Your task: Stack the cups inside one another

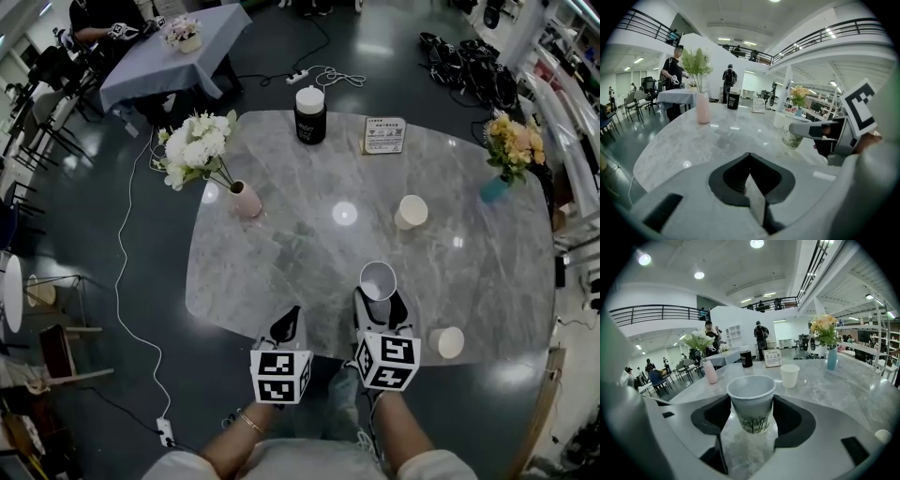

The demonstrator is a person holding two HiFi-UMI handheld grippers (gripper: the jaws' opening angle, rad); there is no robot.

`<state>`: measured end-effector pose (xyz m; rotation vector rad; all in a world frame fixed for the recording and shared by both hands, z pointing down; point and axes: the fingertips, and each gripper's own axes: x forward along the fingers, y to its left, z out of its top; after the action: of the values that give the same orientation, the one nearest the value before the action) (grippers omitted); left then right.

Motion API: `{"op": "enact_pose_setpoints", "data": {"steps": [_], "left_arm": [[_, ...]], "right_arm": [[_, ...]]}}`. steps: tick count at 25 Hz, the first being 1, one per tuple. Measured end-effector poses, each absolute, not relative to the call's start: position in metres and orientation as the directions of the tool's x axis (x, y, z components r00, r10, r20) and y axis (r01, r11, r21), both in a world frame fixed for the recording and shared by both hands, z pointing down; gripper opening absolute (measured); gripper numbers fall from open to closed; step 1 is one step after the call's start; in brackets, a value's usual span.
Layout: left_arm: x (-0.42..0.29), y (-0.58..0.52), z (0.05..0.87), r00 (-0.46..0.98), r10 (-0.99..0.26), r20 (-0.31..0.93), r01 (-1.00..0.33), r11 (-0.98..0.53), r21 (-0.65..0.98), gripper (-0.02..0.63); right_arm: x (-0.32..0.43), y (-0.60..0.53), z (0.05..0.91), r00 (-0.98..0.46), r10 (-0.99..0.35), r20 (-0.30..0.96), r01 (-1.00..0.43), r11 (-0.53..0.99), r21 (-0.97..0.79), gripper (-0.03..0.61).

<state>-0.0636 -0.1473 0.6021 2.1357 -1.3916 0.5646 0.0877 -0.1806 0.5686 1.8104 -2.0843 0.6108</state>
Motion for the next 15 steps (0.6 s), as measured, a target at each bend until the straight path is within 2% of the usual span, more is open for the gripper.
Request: {"op": "enact_pose_setpoints", "data": {"steps": [15], "left_arm": [[-0.017,-0.177,0.576,0.459,-0.683,0.568,-0.882,-0.426,0.201,-0.003]], "right_arm": [[0.126,-0.207,0.537,-0.114,-0.881,0.459,-0.992,0.076,-0.102,0.258]]}}
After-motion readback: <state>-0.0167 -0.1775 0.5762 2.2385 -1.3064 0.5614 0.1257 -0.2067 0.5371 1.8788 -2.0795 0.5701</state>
